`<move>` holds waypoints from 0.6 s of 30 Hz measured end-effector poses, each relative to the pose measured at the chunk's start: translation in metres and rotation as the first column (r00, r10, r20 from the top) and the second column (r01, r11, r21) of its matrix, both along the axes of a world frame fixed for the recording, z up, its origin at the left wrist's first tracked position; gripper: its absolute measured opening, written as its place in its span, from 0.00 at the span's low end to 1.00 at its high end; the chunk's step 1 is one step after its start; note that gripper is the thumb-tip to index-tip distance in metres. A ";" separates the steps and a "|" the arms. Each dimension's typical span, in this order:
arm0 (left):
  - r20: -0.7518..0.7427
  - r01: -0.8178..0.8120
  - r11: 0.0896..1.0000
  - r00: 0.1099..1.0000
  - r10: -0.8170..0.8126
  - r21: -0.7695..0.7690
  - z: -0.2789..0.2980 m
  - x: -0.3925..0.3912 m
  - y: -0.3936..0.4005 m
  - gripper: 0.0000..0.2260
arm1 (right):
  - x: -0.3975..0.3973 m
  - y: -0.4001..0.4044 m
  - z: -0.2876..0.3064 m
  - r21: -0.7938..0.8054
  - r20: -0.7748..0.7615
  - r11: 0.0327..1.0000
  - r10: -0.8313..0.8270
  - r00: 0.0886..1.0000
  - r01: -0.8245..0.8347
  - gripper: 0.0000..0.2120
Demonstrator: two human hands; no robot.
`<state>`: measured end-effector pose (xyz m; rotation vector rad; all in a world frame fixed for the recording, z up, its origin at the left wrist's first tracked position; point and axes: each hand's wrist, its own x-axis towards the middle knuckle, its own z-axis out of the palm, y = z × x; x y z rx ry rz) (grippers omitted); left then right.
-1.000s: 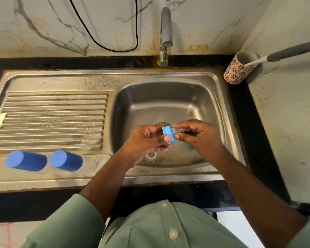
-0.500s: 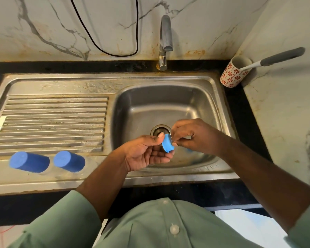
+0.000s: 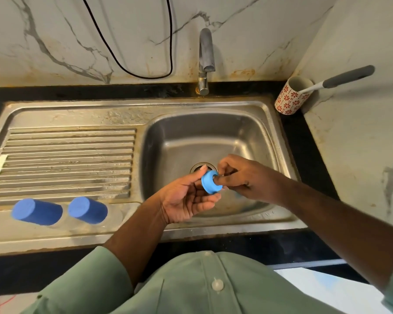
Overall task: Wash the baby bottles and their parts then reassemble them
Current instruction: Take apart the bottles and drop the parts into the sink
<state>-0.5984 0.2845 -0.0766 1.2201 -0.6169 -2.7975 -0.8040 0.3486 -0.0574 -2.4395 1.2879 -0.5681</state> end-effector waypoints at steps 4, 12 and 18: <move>-0.015 -0.056 0.998 0.998 0.055 -0.042 0.002 0.000 0.000 0.26 | 0.005 0.014 -0.019 0.070 0.283 0.956 -0.293 0.913 0.285 0.14; -0.010 -0.150 0.982 0.989 0.150 -0.118 -0.009 -0.014 0.003 0.20 | 0.026 0.027 -0.032 0.280 0.425 0.780 -0.623 0.656 0.560 0.22; 0.081 -0.099 0.967 0.989 0.121 -0.236 -0.009 -0.029 0.004 0.21 | 0.007 0.016 -0.032 0.473 0.374 0.798 -0.565 0.735 0.373 0.28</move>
